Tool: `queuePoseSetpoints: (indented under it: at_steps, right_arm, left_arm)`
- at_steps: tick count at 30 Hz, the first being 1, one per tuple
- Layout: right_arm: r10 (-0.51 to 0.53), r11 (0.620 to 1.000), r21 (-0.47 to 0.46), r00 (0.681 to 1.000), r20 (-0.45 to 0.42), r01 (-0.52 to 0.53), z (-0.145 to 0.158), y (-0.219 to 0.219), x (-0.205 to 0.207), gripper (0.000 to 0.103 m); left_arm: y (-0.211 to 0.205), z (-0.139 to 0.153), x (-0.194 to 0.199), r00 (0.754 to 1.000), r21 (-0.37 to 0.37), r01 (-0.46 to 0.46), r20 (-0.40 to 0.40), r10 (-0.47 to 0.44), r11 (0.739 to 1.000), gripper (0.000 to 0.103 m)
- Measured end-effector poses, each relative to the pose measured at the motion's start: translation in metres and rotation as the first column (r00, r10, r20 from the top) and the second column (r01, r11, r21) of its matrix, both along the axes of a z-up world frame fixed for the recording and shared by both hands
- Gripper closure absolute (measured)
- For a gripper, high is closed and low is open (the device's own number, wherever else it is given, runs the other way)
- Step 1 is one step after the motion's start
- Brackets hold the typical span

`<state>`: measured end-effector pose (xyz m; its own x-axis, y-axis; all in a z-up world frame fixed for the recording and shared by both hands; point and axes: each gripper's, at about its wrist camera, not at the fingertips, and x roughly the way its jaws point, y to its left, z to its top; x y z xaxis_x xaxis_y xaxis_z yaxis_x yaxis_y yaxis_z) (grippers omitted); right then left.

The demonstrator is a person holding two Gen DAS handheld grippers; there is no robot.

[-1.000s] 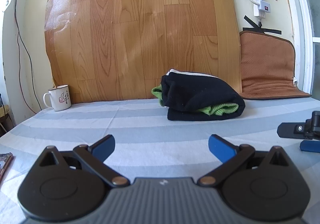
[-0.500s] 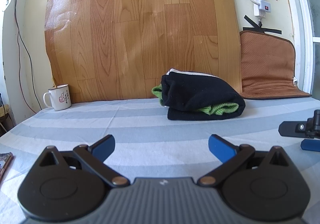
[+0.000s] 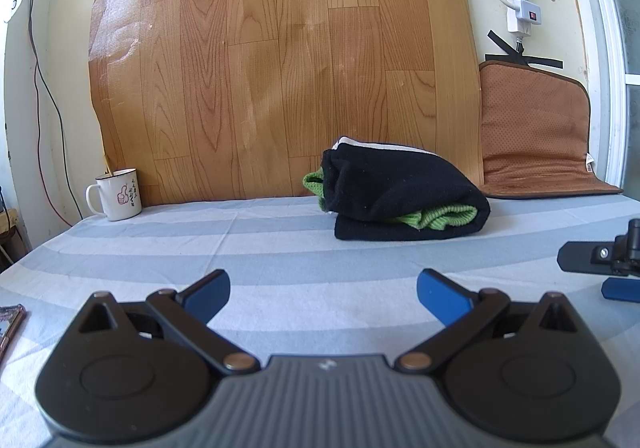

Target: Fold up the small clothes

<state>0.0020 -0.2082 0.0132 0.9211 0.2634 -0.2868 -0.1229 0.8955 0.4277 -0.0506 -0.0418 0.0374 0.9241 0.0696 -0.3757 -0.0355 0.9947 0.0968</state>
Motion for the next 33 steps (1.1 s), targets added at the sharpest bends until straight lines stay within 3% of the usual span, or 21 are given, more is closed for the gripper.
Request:
queuePoseSetpoints:
  at_steps: [16,33]
  right_arm:
    - [0.003,1.0,-0.01,1.0,0.006,-0.003,0.0017,-0.0004,-0.0008,0.009]
    - [0.002,1.0,-0.023,1.0,0.015,-0.002,0.0016,0.0013,-0.0013,0.009]
  left_arm:
    - [0.0001,-0.0002,0.0,1.0,-0.001,-0.001,-0.002,0.001,1.0,0.0]
    - [-0.003,-0.0035,0.0074,0.997,0.019,-0.037,-0.064,0.038,0.999,0.0]
